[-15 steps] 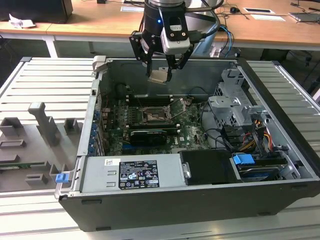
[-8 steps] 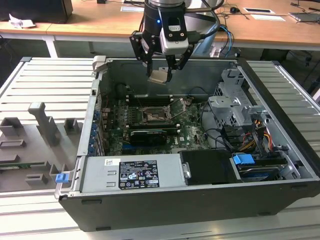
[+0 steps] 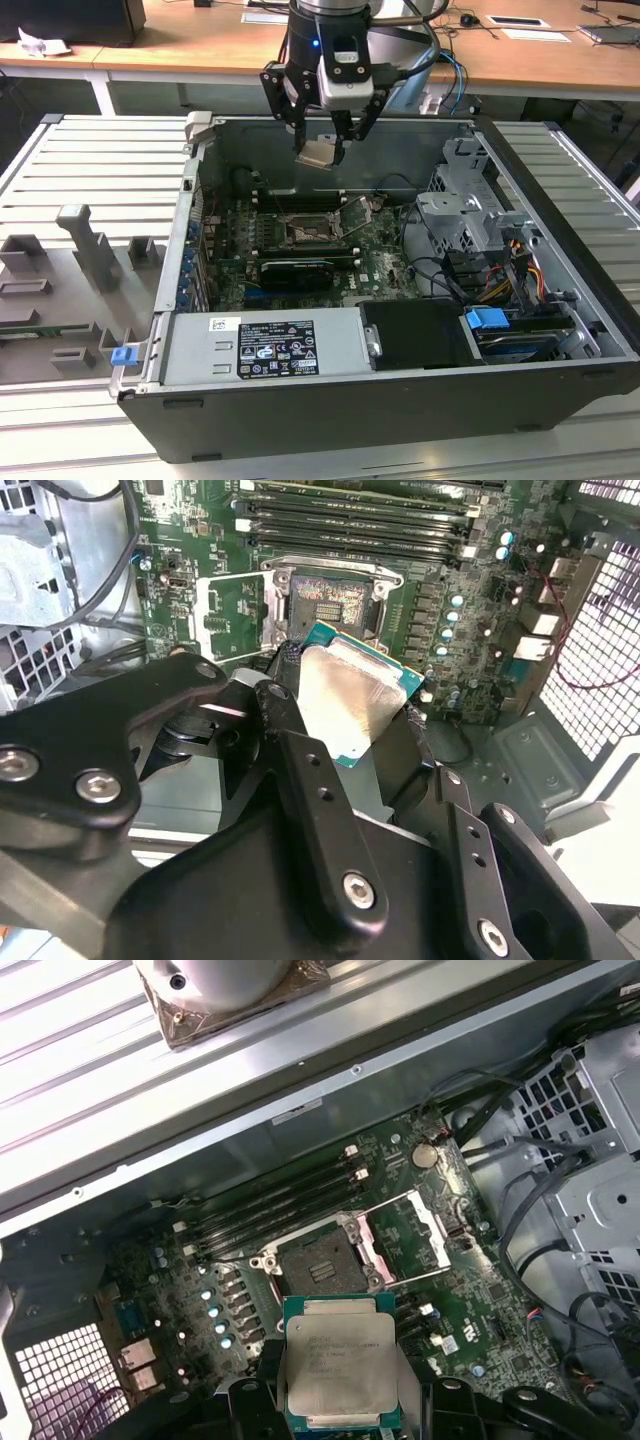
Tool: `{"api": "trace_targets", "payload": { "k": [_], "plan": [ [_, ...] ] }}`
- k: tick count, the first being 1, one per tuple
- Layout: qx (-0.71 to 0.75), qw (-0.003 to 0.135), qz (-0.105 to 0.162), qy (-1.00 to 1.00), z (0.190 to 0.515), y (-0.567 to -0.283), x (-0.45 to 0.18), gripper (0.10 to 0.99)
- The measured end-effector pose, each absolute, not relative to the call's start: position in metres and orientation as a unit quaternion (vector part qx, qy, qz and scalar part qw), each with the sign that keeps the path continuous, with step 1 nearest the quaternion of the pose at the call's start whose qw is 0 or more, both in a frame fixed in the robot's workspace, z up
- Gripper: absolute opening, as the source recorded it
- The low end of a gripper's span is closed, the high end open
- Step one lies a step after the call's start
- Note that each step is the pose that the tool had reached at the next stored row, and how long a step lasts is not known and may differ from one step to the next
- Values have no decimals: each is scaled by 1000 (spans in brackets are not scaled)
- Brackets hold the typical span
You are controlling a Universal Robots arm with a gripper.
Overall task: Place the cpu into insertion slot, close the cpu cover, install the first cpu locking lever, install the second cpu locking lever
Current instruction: 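Place the cpu into insertion slot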
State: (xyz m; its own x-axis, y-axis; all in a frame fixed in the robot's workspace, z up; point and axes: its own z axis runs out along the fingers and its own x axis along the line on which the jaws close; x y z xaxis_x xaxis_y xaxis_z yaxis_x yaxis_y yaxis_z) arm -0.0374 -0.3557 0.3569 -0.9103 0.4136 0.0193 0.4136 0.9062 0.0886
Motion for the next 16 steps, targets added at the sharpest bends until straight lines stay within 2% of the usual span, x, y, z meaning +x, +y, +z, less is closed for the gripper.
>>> {"api": "trace_targets", "payload": {
  "k": [16],
  "plan": [
    [-247,-2,-45,-968,355,-356,-37,529]
  ]
}}
